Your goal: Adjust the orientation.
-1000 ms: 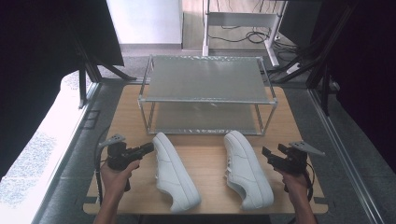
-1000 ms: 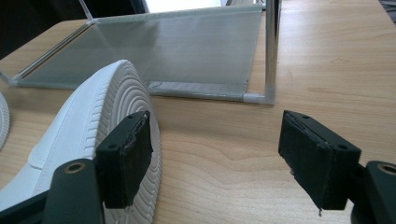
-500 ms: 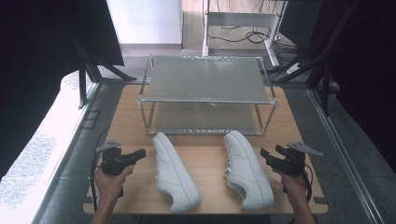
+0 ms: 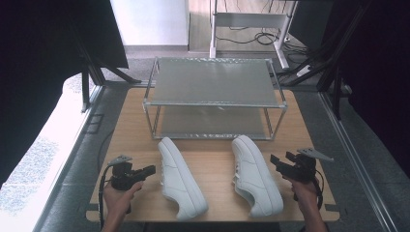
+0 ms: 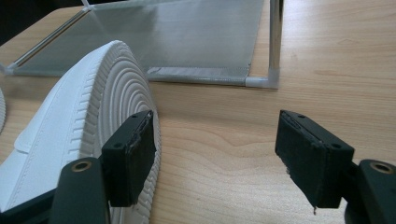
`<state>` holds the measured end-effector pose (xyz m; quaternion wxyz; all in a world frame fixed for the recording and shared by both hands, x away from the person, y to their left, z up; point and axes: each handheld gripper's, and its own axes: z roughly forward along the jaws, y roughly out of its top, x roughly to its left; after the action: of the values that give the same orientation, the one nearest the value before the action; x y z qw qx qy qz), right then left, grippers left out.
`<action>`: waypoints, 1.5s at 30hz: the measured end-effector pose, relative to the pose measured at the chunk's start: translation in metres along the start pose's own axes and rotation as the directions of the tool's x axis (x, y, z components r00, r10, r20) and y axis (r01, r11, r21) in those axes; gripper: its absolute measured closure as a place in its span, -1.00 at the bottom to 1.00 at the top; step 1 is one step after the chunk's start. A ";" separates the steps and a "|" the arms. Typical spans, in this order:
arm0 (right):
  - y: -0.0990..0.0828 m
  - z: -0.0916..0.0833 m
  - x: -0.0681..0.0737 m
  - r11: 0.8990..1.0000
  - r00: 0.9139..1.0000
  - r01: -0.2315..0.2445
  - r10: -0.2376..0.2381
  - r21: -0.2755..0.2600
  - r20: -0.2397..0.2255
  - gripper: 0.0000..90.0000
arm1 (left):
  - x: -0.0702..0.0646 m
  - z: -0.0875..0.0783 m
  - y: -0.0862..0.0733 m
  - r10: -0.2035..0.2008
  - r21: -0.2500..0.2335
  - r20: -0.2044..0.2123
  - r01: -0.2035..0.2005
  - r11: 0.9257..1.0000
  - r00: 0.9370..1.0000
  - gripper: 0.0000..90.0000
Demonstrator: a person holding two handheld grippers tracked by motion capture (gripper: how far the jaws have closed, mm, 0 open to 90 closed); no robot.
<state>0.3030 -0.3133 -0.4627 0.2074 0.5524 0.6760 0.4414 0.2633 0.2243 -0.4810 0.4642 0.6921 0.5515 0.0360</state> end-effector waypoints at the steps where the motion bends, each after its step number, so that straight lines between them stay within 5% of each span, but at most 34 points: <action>1: 0.000 0.000 0.000 1.000 1.000 0.001 -0.001 -0.002 0.000 -0.37 | 0.000 0.000 0.000 0.000 0.000 0.000 0.000 1.000 1.000 0.92; 37: -0.001 -0.002 -0.005 1.000 1.000 -0.017 0.017 -0.006 -0.005 -0.36 | -0.033 0.034 0.025 0.056 0.023 0.036 -0.056 0.998 0.998 0.91; 45: -0.001 -0.003 -0.005 1.000 1.000 -0.021 0.021 -0.004 -0.006 -0.36 | -0.067 0.068 0.059 0.127 0.040 0.066 -0.130 0.991 0.990 0.92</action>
<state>0.3019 -0.3188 -0.4633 0.2019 0.5577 0.6700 0.4465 0.3182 0.1320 -0.4480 0.4628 0.7371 0.4913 0.0318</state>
